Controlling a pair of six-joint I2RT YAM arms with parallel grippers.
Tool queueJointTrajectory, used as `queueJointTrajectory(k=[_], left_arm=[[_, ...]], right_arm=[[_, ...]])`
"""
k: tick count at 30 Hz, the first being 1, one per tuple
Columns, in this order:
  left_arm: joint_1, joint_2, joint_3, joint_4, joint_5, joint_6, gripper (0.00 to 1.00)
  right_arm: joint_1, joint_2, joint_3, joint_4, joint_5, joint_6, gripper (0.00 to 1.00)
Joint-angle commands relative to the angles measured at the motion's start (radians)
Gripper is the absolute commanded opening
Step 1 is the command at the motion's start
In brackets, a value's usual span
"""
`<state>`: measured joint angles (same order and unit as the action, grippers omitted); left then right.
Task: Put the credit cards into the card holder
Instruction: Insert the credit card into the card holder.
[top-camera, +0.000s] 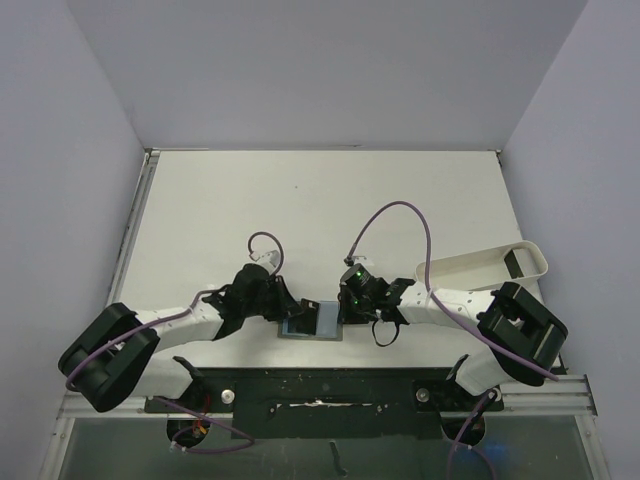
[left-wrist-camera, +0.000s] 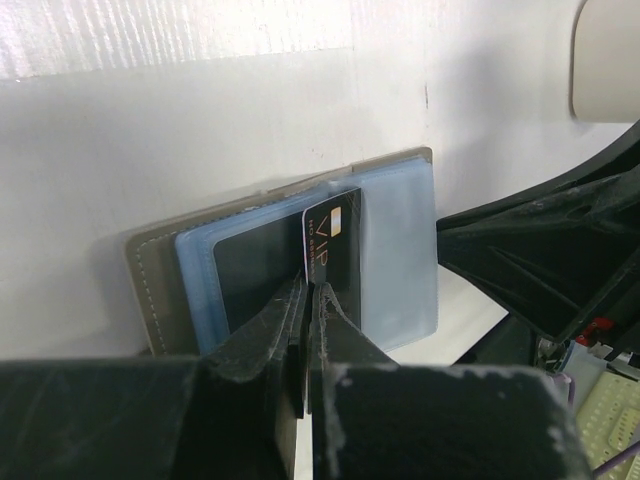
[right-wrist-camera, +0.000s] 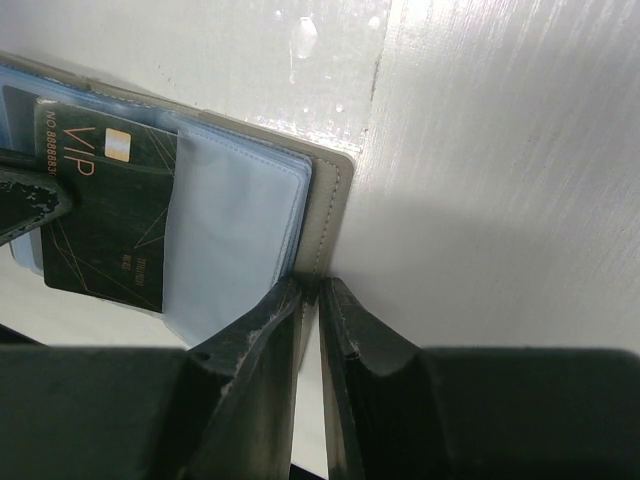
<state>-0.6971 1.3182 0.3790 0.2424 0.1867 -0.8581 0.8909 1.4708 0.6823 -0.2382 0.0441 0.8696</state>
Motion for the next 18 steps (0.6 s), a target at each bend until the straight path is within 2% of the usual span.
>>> queueJointTrajectory(k=[1,11,18], left_arm=[[-0.006,0.029,0.038,-0.071,0.04,0.042,0.0],[-0.01,-0.018,0.045,-0.143,-0.015,-0.027,0.0],[-0.01,-0.071,0.003,-0.122,-0.057,-0.106,0.0]], right_arm=[[0.011,0.018,0.005,-0.008,0.029,-0.003,0.16],[0.01,0.013,0.008,-0.016,0.035,0.0,0.15],[0.012,0.011,0.008,-0.017,0.039,0.007,0.15]])
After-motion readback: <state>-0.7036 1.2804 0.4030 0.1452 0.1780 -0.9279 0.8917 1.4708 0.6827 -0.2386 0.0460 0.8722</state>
